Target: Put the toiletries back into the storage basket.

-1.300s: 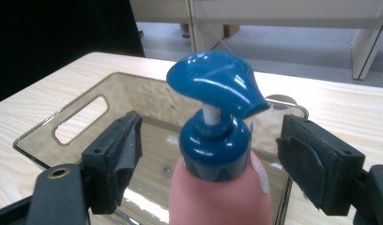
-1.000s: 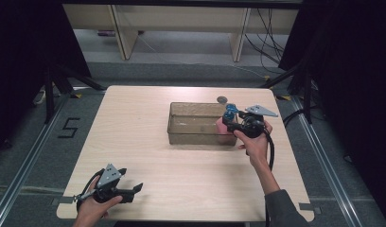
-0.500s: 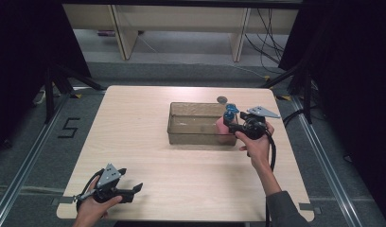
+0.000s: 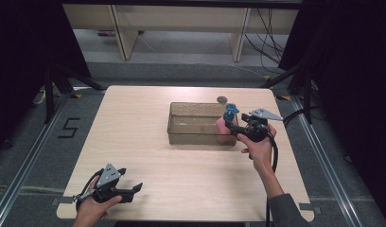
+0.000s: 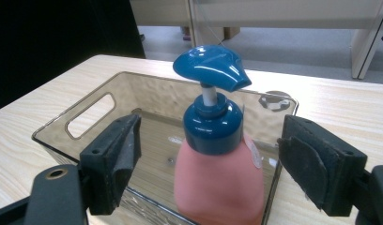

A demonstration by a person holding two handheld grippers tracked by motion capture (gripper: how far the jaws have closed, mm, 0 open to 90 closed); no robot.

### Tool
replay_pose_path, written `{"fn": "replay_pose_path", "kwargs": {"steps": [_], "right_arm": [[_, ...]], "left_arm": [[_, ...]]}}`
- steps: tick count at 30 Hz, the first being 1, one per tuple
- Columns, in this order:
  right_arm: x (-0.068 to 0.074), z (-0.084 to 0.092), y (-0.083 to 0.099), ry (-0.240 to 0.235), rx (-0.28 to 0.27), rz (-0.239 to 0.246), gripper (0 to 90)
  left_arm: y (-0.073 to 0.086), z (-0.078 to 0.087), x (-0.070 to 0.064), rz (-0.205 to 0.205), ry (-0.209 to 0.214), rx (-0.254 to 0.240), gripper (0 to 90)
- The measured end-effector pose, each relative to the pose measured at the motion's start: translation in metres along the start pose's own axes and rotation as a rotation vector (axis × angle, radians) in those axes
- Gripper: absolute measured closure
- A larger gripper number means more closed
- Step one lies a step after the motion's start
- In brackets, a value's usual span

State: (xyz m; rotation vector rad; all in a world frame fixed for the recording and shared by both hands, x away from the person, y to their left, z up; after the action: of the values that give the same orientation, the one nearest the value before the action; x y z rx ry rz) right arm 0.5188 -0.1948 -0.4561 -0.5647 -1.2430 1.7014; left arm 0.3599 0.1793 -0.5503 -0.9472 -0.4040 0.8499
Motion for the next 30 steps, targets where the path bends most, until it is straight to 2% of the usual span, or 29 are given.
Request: {"fn": "replay_pose_path", "kwargs": {"steps": [1,2,4,5,6,9,11,13,15,17,18,19,20,21,22,26,27,28,30], "right_arm": [[0.001,0.002,0.001,0.002,0.016,-0.019,22.2],[0.001,0.002,0.002,-0.001,0.01,-0.011,22.2],[0.004,0.003,0.003,-0.01,0.01,-0.041,22.2],[0.001,0.003,0.002,-0.003,0.002,0.001,21.9],[0.0,0.004,0.002,0.004,0.004,0.016,21.7],[0.002,0.006,0.003,0.001,0.01,0.019,21.6],[0.005,0.006,0.003,-0.015,0.003,-0.009,21.6],[0.006,0.008,0.005,-0.017,0.016,0.0,21.6],[0.007,0.007,0.005,-0.028,0.001,0.001,21.6],[0.007,0.009,0.007,-0.016,0.013,-0.004,21.6],[0.006,0.01,0.007,-0.011,0.021,0.013,21.6],[0.008,0.01,0.008,-0.017,0.017,-0.009,21.6],[0.008,0.009,0.008,-0.026,0.007,-0.002,21.6],[0.01,0.011,0.009,-0.025,0.015,-0.02,21.6],[0.01,0.01,0.008,-0.03,0.0,0.002,21.6],[0.011,0.013,0.01,-0.031,0.011,-0.015,21.6],[0.009,0.014,0.01,-0.02,0.012,0.016,21.6],[0.012,0.014,0.011,-0.033,0.01,-0.021,21.6],[0.012,0.015,0.011,-0.037,0.01,-0.004,21.5]], "left_arm": [[0.0,0.0,0.0,-0.001,0.001,-0.001,14.8],[0.0,0.0,-0.001,-0.001,0.006,-0.004,14.8],[0.0,0.0,0.0,0.0,0.005,-0.004,14.8],[0.0,0.0,0.0,0.001,0.004,-0.004,14.8],[-0.001,0.0,0.0,-0.007,0.006,-0.003,14.8],[0.0,0.001,0.0,0.001,0.004,-0.001,14.8],[0.0,0.001,0.0,-0.002,0.004,-0.001,14.8],[0.0,0.0,0.0,-0.003,0.007,-0.004,14.8],[0.0,0.001,0.0,0.001,0.004,-0.002,14.8],[0.0,0.001,0.0,0.001,0.006,-0.004,14.8],[-0.001,0.001,0.0,0.001,0.005,-0.005,14.8],[-0.001,0.0,0.0,0.002,0.005,-0.009,14.8],[-0.001,0.0,-0.001,0.003,0.006,-0.01,14.8],[-0.001,0.0,-0.001,0.002,0.006,-0.008,14.8],[-0.001,0.0,-0.001,0.002,0.006,-0.007,14.8],[-0.001,0.001,0.0,0.0,0.003,-0.005,14.9],[-0.001,0.001,0.0,0.001,0.003,-0.005,14.8],[-0.001,0.001,0.0,0.001,0.003,-0.005,14.8],[-0.001,0.001,0.0,0.0,0.003,-0.004,14.8]]}}
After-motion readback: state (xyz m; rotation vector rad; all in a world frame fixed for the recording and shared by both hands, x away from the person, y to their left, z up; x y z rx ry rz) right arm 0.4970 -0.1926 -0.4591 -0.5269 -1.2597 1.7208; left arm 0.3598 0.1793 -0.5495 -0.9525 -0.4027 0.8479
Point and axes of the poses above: each handheld gripper's, and its own axes: z roughly backward along the jaws, y roughly out of its underside, x roughly to its left, the point moved 8 cm from there along -z, roughly forward along the jaws
